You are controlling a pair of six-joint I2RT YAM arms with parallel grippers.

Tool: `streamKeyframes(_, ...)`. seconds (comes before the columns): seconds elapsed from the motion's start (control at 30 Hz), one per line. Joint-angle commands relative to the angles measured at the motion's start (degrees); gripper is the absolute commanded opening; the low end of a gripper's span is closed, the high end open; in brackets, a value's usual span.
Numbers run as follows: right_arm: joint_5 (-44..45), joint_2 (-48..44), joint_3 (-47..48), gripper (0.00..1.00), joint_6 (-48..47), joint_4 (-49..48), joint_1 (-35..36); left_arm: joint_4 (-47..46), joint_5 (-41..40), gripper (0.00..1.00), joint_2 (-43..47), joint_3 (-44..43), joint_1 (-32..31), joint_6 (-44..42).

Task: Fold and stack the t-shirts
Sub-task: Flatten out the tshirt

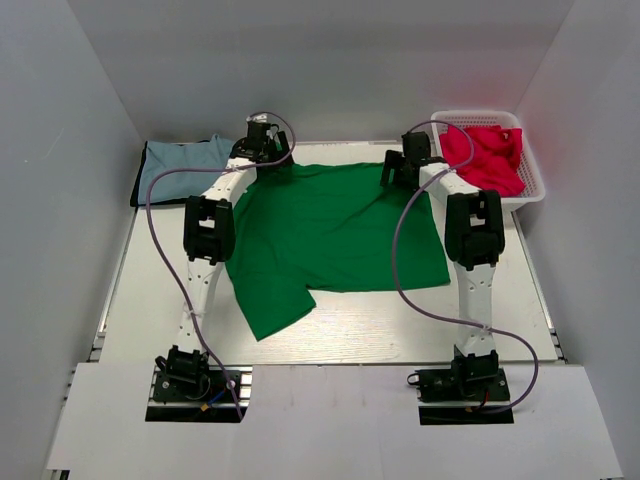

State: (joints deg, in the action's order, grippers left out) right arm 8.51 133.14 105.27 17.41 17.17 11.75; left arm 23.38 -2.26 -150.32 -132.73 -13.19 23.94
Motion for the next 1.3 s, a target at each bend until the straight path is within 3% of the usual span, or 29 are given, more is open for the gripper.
streamKeyframes(0.0,-3.0,-4.0,-0.1,0.90,-8.1,-1.8,0.3,2.7,1.7,1.00,5.3,1.4,0.3,-3.2)
streamKeyframes(0.13,-7.4,-13.1,-7.3,0.90,-8.9,-5.0,1.5,6.8,3.3,1.00,11.5,2.5,-0.3,-4.6)
streamKeyframes(0.2,-9.8,-19.0,-10.9,0.90,-7.6,-8.0,2.7,8.9,5.6,1.00,18.5,7.3,-1.0,-6.3)
streamKeyframes(0.3,-12.9,-32.9,-29.1,0.90,-3.3,-14.2,3.5,8.8,9.8,1.00,31.6,24.3,-2.5,-3.7)
streamKeyframes(0.4,-14.7,-41.1,-40.6,0.90,0.6,-18.2,4.0,6.0,7.6,1.00,45.5,50.4,-3.8,1.3)
streamKeyframes(0.5,-14.4,-46.3,-48.6,0.90,5.5,-23.0,3.9,5.4,7.1,1.00,53.9,67.3,-4.4,7.1)
streamKeyframes(0.7,-14.3,-53.9,-58.1,0.90,9.6,-24.9,3.6,12.1,8.6,1.00,70.6,87.9,-8.7,16.1)
streamKeyframes(0.93,-12.9,-57.4,-61.6,0.90,10.7,-23.9,3.5,19.2,12.8,1.00,88.8,97.7,-12.6,22.0)
streamKeyframes(1.13,-11.4,-57.3,-61.6,0.90,12.3,-22.1,3.5,23.2,13.4,1.00,88.6,99.9,-15.2,24.3)
streamKeyframes(1.27,-9.1,-57.0,-61.2,0.90,14.1,-18.9,3.4,28.7,11.5,0.91,86.3,98.5,-17.1,25.5)
